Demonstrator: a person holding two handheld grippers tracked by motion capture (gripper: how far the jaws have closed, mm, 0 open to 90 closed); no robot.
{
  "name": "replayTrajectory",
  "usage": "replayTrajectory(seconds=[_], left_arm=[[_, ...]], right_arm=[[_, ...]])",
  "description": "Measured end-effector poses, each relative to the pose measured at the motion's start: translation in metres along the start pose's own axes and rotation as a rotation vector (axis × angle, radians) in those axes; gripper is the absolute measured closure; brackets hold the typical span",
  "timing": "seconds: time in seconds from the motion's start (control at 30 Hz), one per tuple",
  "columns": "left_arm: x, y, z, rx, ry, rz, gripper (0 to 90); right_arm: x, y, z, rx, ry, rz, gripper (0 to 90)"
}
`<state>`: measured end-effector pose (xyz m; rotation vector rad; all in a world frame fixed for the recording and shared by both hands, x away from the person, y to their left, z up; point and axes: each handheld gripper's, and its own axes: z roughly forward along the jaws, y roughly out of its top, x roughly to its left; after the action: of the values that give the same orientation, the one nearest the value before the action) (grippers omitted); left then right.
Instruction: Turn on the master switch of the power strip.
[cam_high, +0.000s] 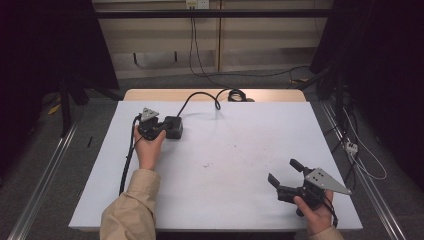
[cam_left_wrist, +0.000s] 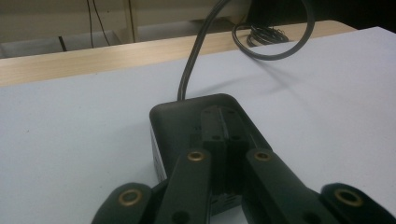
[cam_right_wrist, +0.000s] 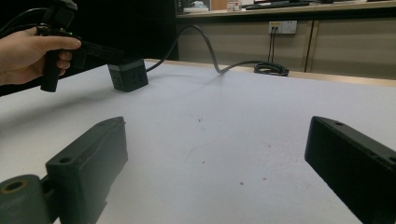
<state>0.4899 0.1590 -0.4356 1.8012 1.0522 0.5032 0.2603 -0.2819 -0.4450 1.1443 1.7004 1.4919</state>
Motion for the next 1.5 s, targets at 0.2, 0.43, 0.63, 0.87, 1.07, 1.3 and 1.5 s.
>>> replayTrajectory(seconds=[0.2, 0.43, 0.63, 0.87, 1.07, 1.3, 1.5], left_arm=[[-0.002, 0.0, 0.0, 0.001, 0.01, -0.001, 90.0], [-0.001, -0.001, 0.0, -0.014, 0.007, -0.017, 90.0], [-0.001, -0.002, 0.0, -0.015, 0.005, -0.034, 90.0], [0.001, -0.001, -0.001, -0.022, -0.002, -0.061, 90.0], [0.0, 0.0, -0.001, -0.023, -0.002, -0.063, 85.9], [-0.004, 0.004, -0.008, -0.038, -0.01, -0.078, 72.2], [-0.004, 0.008, -0.017, -0.038, -0.019, -0.096, 52.1]], right_arm=[[0.0, 0.001, 0.0, -0.002, 0.002, -0.001, 5.5], [-0.001, 0.0, 0.001, -0.001, 0.0, 0.001, 5.5], [0.0, 0.0, 0.002, 0.002, 0.002, 0.004, 5.5], [-0.001, 0.0, 0.001, -0.004, -0.002, 0.005, 5.6], [-0.002, 0.0, 0.001, -0.003, -0.003, 0.008, 5.6], [-0.001, 0.0, 0.001, -0.005, -0.004, 0.016, 5.6], [-0.001, 0.001, 0.003, -0.003, 0.001, 0.003, 5.7]])
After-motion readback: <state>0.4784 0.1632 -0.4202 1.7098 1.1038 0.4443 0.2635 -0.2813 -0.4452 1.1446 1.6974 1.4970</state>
